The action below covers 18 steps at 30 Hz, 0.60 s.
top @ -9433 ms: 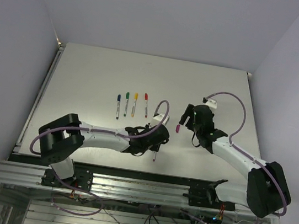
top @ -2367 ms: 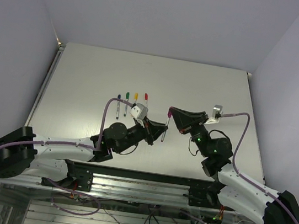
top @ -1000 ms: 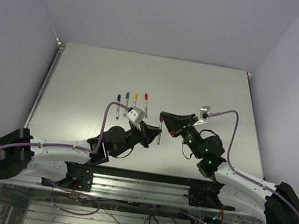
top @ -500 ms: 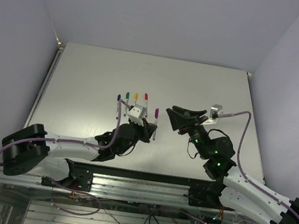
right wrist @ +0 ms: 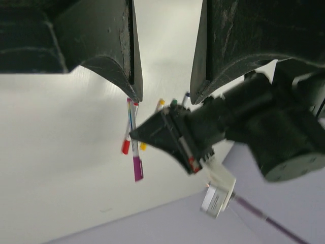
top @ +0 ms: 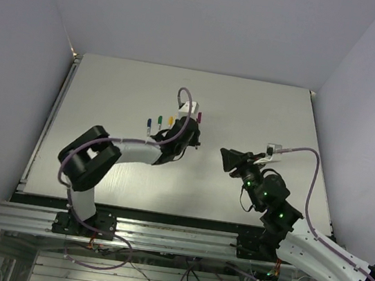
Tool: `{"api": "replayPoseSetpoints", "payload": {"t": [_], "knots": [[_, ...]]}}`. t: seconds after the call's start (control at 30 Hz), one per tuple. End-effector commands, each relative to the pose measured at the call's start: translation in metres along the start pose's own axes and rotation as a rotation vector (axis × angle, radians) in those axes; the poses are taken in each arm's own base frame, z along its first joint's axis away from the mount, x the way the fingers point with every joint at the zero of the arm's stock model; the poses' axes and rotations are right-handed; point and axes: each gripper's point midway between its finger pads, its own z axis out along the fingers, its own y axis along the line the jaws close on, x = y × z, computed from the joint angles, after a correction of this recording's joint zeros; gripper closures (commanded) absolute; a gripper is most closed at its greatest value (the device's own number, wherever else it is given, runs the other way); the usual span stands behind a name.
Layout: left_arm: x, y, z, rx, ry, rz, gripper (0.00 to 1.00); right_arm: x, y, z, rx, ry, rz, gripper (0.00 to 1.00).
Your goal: Insert the pens into the pen caps
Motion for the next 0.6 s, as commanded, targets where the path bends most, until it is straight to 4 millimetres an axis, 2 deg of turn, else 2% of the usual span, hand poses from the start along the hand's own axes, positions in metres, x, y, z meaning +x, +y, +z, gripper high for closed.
{"api": "replayPoseSetpoints", "payload": {"t": [0.0, 0.13, 0.23, 0.4, 0.57], "knots": [[0.013, 0.011, 0.030, -0.063, 0.121, 0.039, 0.92, 0.016, -0.021, -0.009, 0.078, 0.030, 0.041, 0.58], [0.022, 0.021, 0.053, -0.120, 0.178, 0.057, 0.92, 0.022, -0.030, -0.013, 0.108, 0.037, 0.050, 0.58], [0.037, 0.032, 0.064, -0.159, 0.232, 0.073, 0.92, 0.025, -0.034, -0.015, 0.122, 0.044, 0.048, 0.58], [0.052, 0.050, 0.075, -0.222, 0.280, 0.078, 0.92, 0.030, -0.038, -0.015, 0.133, 0.057, 0.045, 0.58], [0.052, 0.068, 0.082, -0.277, 0.285, 0.079, 0.92, 0.036, -0.040, -0.015, 0.137, 0.070, 0.052, 0.58]]}}
